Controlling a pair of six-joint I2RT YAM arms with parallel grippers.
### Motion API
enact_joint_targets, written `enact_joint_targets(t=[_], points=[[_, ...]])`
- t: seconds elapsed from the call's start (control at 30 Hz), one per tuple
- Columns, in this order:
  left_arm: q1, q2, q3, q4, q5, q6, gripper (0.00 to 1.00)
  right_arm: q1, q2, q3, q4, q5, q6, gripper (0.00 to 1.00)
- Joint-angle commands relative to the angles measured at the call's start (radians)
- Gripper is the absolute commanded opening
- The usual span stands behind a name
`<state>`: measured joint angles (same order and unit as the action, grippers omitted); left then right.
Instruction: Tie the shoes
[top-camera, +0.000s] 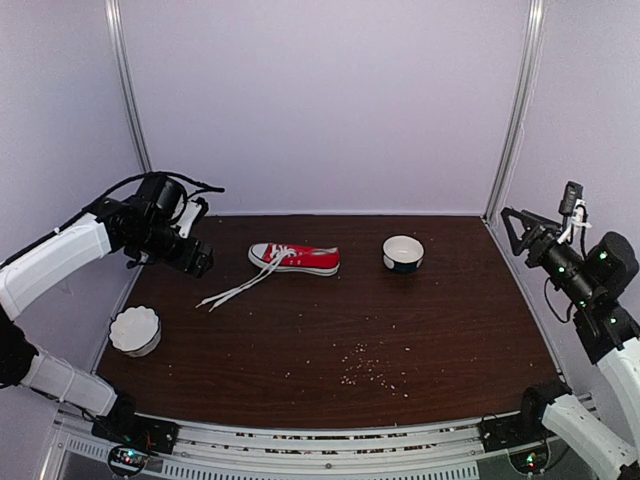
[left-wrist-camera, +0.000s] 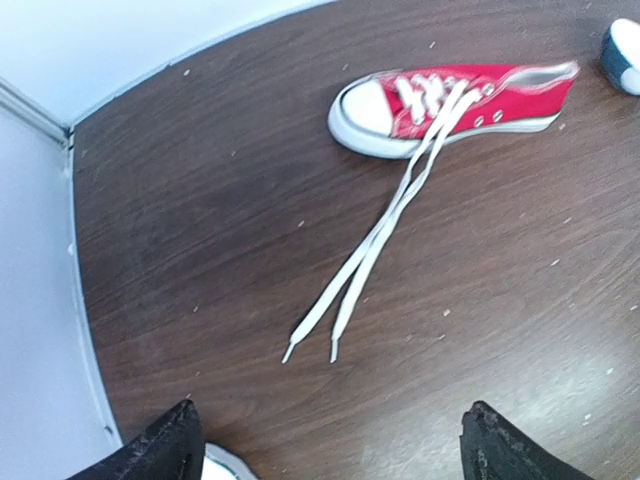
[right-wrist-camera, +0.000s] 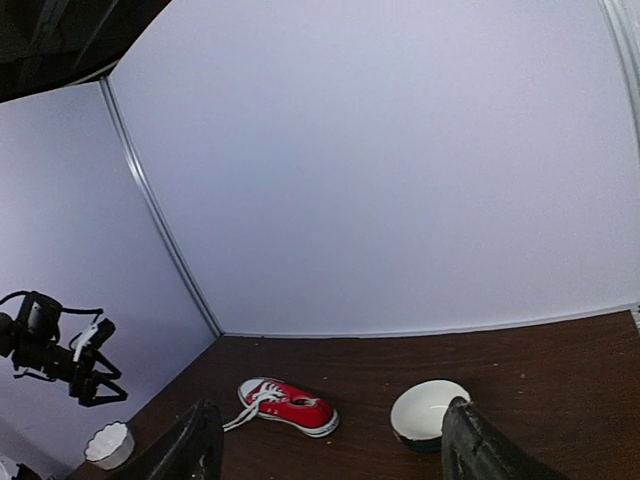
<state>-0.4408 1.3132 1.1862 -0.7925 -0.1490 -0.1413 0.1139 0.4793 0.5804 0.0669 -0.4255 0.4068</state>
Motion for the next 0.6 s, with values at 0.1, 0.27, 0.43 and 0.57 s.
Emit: enact_joint_targets(t=[0.1, 0.27, 0.43, 0.57], points=[[-0.007, -0.091, -0.018, 0.23, 0.086, -0.08, 0.92, 0.486, 0.364, 0.268, -0.178, 0.437, -0.04, 0.75], [-0.016, -0.128, -0.056, 0.366, 0.071, -0.113, 0.92, 0.635, 0.783, 0.559, -0.281, 0.541, -0.011, 0.8], [-0.02, -0.122, -0.092, 0.382, 0.083, -0.115, 0.92, 0.661, 1.191, 0.866, -0.335, 0.507, 0.056, 0.84], [-0.022, -0.149, -0.153, 0.444, 0.064, -0.106, 0.92, 0.655, 1.466, 1.125, -0.385, 0.513, 0.107, 0.85]])
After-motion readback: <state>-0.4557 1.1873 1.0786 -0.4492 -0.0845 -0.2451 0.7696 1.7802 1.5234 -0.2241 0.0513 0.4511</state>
